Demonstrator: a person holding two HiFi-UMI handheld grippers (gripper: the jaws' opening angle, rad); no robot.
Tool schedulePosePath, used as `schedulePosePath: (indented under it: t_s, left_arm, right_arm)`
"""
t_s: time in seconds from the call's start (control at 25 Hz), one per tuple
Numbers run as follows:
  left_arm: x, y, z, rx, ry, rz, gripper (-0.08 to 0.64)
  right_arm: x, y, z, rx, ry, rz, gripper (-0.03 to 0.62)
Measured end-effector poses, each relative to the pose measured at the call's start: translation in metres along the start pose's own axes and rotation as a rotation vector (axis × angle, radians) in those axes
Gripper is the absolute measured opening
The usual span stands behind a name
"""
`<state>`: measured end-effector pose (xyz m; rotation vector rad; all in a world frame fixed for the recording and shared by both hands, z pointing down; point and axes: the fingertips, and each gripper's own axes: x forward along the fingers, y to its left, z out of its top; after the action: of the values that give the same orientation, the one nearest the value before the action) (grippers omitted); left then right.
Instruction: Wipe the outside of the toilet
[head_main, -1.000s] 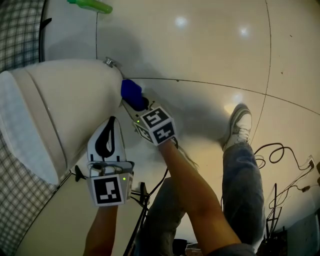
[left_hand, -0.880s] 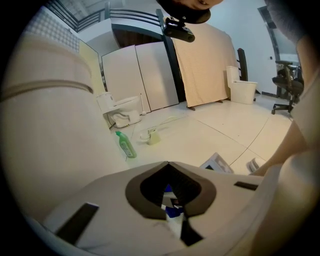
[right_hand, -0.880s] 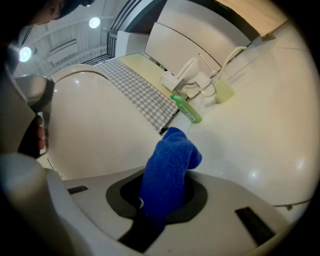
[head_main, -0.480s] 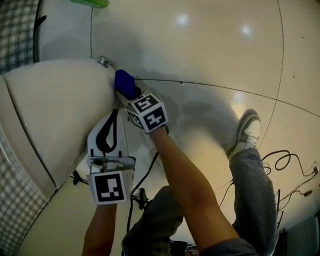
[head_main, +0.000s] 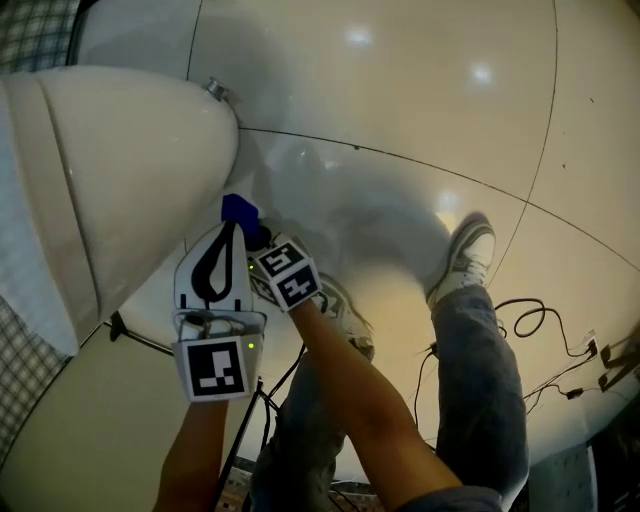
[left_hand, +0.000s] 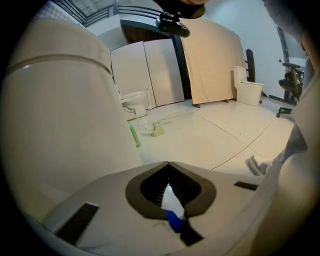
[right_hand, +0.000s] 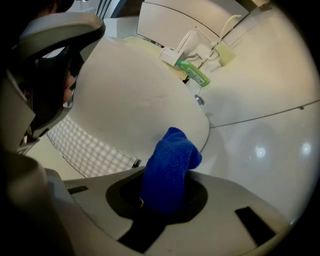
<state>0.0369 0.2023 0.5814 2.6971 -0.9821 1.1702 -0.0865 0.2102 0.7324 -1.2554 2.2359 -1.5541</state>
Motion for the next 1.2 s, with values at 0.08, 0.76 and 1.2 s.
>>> schedulePosePath:
  t_s: [0.08,0.76,1.2]
  left_arm:
    - [-0.008,0.008,-0.007,-0.026,0.002,0.026,0.017]
    - [-0.187,0.075,0.04,-0.362,-0.035,0.366,0.018]
    - [-0.353,0.149,-0.006,-0.664,-0.097,0.808,0.018]
  right_arm:
    - [-0.004,0.005,0.006,-0.013,-0.012,-0.006,0.075]
    - [-0.143,0.205,0.12,-0.402,0.061,0.084,0.075]
    - [-0.116,0.402,0.101,-0.696,0.242,0.38,0.075]
